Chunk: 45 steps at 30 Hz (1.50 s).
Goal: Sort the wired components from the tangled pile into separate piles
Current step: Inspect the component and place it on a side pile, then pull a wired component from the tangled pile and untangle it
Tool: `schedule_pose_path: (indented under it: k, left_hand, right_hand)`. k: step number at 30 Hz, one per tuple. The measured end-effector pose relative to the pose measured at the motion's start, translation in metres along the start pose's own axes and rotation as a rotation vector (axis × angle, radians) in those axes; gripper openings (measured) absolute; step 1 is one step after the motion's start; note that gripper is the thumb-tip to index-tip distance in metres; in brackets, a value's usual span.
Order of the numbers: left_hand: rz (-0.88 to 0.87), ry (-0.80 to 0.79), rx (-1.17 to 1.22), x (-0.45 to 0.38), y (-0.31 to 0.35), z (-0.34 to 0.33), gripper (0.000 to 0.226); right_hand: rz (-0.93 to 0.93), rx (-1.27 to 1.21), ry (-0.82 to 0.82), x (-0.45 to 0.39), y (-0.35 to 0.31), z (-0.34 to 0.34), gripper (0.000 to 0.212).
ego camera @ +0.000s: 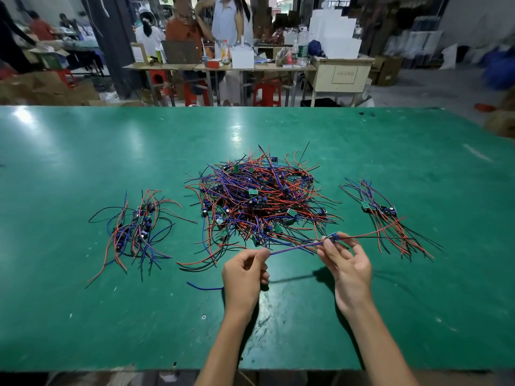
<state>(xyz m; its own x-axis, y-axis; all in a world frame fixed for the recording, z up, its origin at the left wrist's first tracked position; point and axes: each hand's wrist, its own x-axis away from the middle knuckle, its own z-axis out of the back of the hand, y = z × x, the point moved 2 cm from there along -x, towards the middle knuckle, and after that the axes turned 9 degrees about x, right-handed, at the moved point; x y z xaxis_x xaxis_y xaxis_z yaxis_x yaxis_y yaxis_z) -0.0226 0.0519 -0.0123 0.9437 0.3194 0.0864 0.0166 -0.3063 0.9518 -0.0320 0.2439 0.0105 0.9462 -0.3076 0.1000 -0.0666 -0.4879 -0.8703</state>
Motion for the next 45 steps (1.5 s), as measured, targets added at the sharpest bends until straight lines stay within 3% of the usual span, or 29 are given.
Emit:
schedule_pose_path:
  k: [5,8,11,13,16,19,21,23,25,26,28,30,33,37,40,42,45]
  left_hand:
    - [0.005,-0.052,0.083,0.004,0.004,0.002,0.017]
    - [-0.019,-0.100,0.168,0.007,0.014,0.000,0.041]
    - [0.015,-0.243,0.223,0.008,0.020,-0.001,0.066]
    - [-0.001,-0.356,0.074,0.011,0.022,-0.006,0.052]
    - [0.059,-0.413,0.109,0.018,0.027,-0.025,0.038]
    - [0.158,-0.322,0.235,0.018,0.033,-0.036,0.030]
    - [0.203,-0.312,0.236,0.014,0.038,-0.031,0.032]
    - [0.218,-0.332,0.184,0.009,0.042,-0.020,0.036]
    - [0.253,-0.344,0.168,0.005,0.045,-0.011,0.035]
    - [0.262,-0.358,0.142,0.003,0.045,-0.008,0.033]
    - [0.252,-0.411,0.032,0.004,0.043,-0.007,0.030]
    - [0.236,-0.482,-0.055,0.008,0.039,-0.011,0.029]
    - [0.235,-0.488,-0.074,0.013,0.034,-0.015,0.031]
    - [0.299,-0.427,0.041,0.016,0.029,-0.009,0.025]
    - [0.268,-0.349,0.087,0.019,0.024,-0.009,0.023]
    - [0.229,-0.290,0.101,0.020,0.019,-0.010,0.029]
    - [0.114,-0.239,0.017,0.020,0.014,-0.011,0.031]
  right_hand:
    - [-0.035,-0.021,-0.028,-0.001,0.004,-0.003,0.034]
    - [-0.037,-0.021,-0.037,0.005,0.001,-0.004,0.038]
    - [-0.020,-0.185,0.013,0.011,-0.003,-0.013,0.035]
    - [0.031,-0.188,0.047,0.019,-0.001,-0.029,0.034]
    - [0.192,0.069,0.067,0.044,0.019,-0.053,0.030]
    - [0.350,0.361,0.028,0.067,0.038,-0.053,0.030]
    - [0.563,0.704,-0.037,0.074,0.039,-0.045,0.030]
    - [0.710,0.891,-0.048,0.071,0.032,-0.036,0.038]
    - [0.638,0.873,-0.022,0.060,0.022,-0.029,0.040]
    - [0.511,0.824,-0.053,0.053,0.018,-0.028,0.034]
    - [0.205,0.742,-0.217,0.038,0.015,-0.035,0.016]
    - [0.083,0.790,-0.343,0.031,0.018,-0.047,0.018]
    - [0.139,0.842,-0.343,0.031,0.023,-0.057,0.021]
    - [0.082,0.656,-0.216,0.024,0.026,-0.051,0.029]
    - [0.010,0.614,-0.282,0.027,0.034,-0.051,0.029]
    - [0.030,0.680,-0.322,0.032,0.042,-0.052,0.029]
    - [0.127,0.873,-0.218,0.031,0.050,-0.052,0.027]
